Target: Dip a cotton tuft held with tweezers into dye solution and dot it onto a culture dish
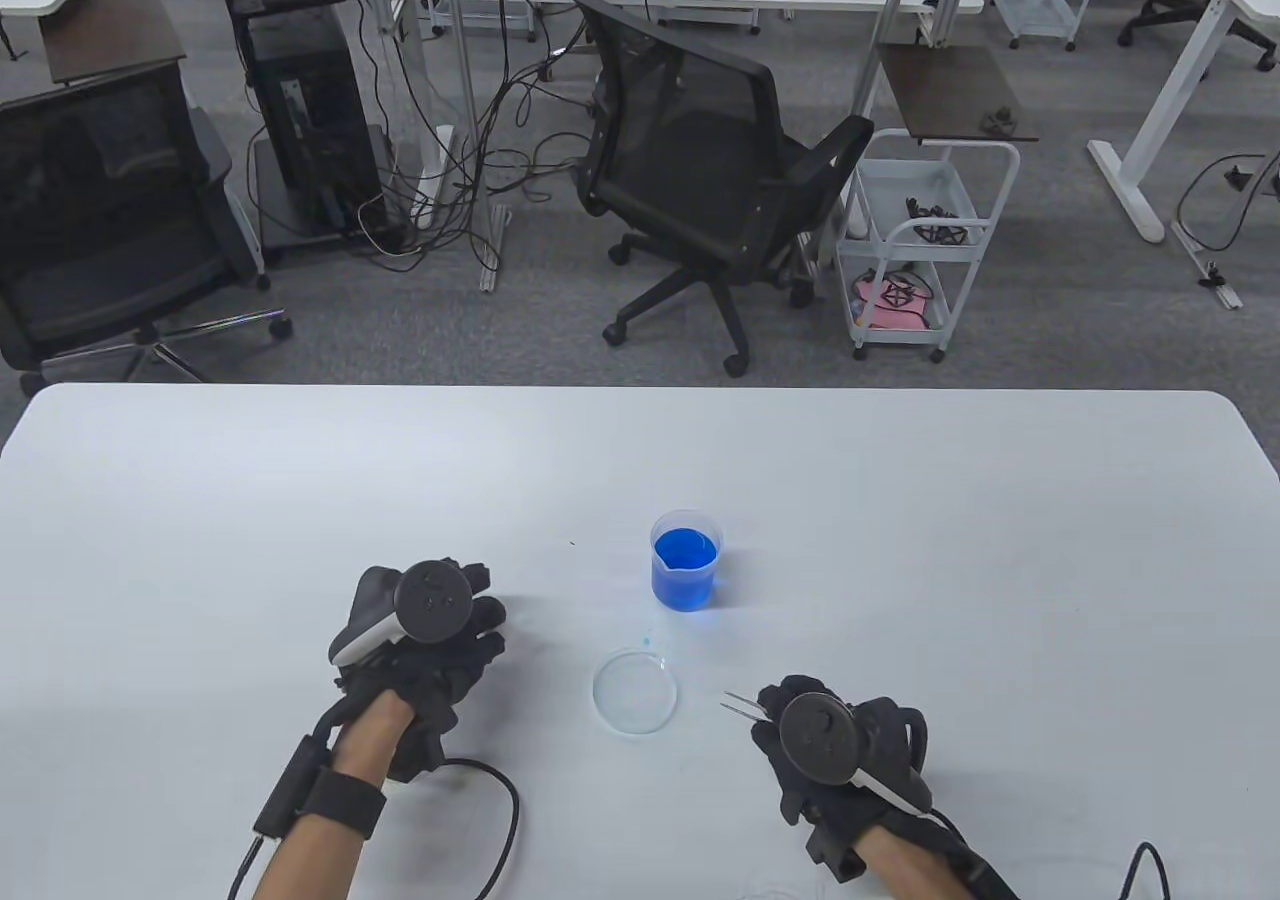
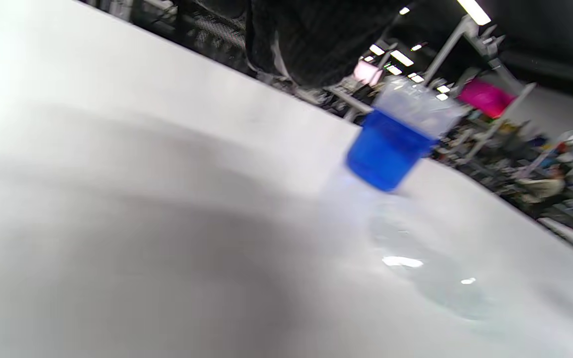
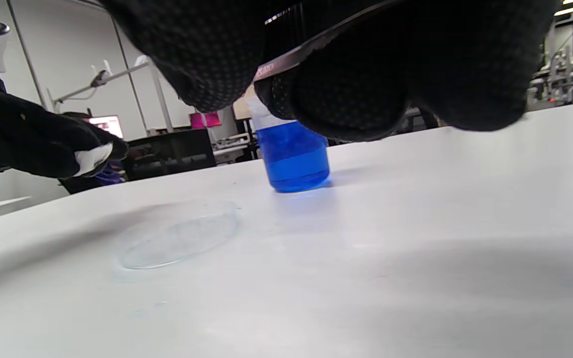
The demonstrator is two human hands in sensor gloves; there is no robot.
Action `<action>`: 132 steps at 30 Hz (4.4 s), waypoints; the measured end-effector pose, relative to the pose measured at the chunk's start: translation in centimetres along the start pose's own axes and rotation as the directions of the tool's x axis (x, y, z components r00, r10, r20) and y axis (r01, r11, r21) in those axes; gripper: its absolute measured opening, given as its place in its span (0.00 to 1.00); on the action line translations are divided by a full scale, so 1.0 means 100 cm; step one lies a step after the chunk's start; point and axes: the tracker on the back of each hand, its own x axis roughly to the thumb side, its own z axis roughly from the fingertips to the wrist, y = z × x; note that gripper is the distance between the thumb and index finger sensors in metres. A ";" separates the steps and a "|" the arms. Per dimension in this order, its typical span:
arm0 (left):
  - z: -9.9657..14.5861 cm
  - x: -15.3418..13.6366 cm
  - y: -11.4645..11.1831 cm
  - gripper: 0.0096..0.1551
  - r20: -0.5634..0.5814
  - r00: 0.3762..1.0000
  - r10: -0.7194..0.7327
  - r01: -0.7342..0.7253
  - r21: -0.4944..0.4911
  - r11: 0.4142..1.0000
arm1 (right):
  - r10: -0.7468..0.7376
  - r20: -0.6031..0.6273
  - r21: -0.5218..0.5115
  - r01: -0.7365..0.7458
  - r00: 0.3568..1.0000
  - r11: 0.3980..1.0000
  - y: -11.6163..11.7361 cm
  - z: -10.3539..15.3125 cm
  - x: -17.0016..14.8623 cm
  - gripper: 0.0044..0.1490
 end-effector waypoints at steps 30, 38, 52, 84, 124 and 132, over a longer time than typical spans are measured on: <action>0.039 0.101 -0.068 0.21 0.404 0.915 0.004 0.004 -0.019 1.000 | -0.239 0.174 0.120 0.221 0.955 0.968 0.018 0.013 0.050 0.31; 0.038 0.101 -0.070 0.22 0.395 0.919 0.005 0.003 -0.020 1.000 | -0.217 0.202 0.058 0.210 0.955 0.976 0.017 0.015 0.053 0.25; 0.037 0.092 -0.070 0.20 0.373 0.920 0.121 -0.111 -0.049 0.993 | -0.242 0.178 0.021 0.242 0.954 0.970 0.011 0.015 0.046 0.24; -0.076 -0.039 -0.001 0.23 -0.218 0.955 -0.199 0.179 -0.110 0.978 | -0.172 0.049 -0.098 0.176 0.984 0.979 -0.006 0.008 0.009 0.25; -0.073 -0.072 -0.003 0.34 -0.373 0.925 -0.070 0.045 -0.075 0.996 | -0.105 -0.065 -0.099 0.098 0.992 0.990 -0.006 0.000 -0.018 0.25; -0.041 -0.064 0.015 0.46 -0.379 0.925 -0.032 0.007 -0.068 0.998 | -0.089 -0.093 -0.115 0.078 0.992 0.990 -0.008 -0.003 -0.026 0.25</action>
